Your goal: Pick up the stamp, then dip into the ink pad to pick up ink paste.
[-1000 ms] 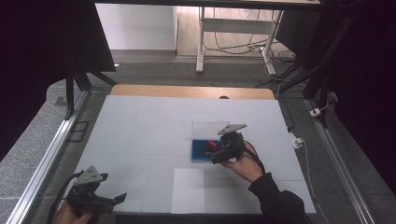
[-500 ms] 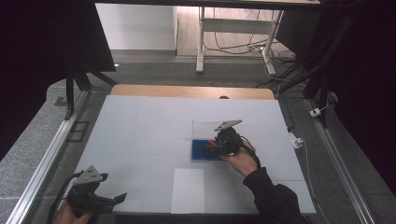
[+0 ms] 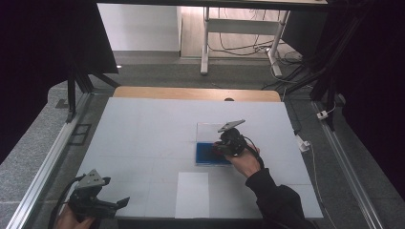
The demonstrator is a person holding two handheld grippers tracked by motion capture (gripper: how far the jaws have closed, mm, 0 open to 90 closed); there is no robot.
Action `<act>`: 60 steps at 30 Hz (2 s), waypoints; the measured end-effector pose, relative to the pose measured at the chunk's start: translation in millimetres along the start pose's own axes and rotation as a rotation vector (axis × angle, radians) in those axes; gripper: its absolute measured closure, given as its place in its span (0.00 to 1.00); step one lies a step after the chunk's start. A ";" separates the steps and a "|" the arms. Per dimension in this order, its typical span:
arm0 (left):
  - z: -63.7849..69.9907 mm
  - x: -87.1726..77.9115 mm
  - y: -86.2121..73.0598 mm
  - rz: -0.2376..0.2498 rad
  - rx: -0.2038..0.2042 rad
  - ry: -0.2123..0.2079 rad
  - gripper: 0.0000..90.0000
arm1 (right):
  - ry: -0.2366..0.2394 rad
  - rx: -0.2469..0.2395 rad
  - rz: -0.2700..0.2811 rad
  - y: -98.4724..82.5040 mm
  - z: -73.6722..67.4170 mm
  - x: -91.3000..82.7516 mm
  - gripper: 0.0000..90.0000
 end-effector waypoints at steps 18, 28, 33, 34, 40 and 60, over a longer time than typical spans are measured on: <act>-1.8 -1.8 -0.4 0.014 -0.015 -0.015 0.02 | 0.014 -0.003 0.053 1.7 -1.4 -18.2 0.89; -2.1 -2.0 -0.4 0.018 -0.017 -0.018 0.02 | 0.001 -0.002 0.071 1.5 1.0 -30.7 0.89; -2.2 -2.4 -0.6 0.021 -0.017 -0.019 0.02 | -0.006 0.010 0.068 1.1 2.9 -32.3 0.89; -2.2 -2.5 -0.6 0.021 -0.017 -0.020 0.02 | -0.011 0.013 0.068 0.6 4.0 -32.4 0.89; -2.7 -2.4 -0.5 0.021 -0.019 -0.022 0.02 | -0.025 0.016 0.063 -2.5 9.5 -32.6 0.89; -3.3 -2.5 -0.4 0.020 -0.022 -0.028 0.02 | -0.036 0.034 0.013 -16.9 18.2 -16.5 0.89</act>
Point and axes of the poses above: each handheld gripper's, and its own axes: x roughly forward along the jaws, y roughly out of its top, z roughly to its right, the point moved 2 cm from there along x, roughly forward along the jaws, and after that the axes turned 8 degrees about -x, right-handed, at the moved point
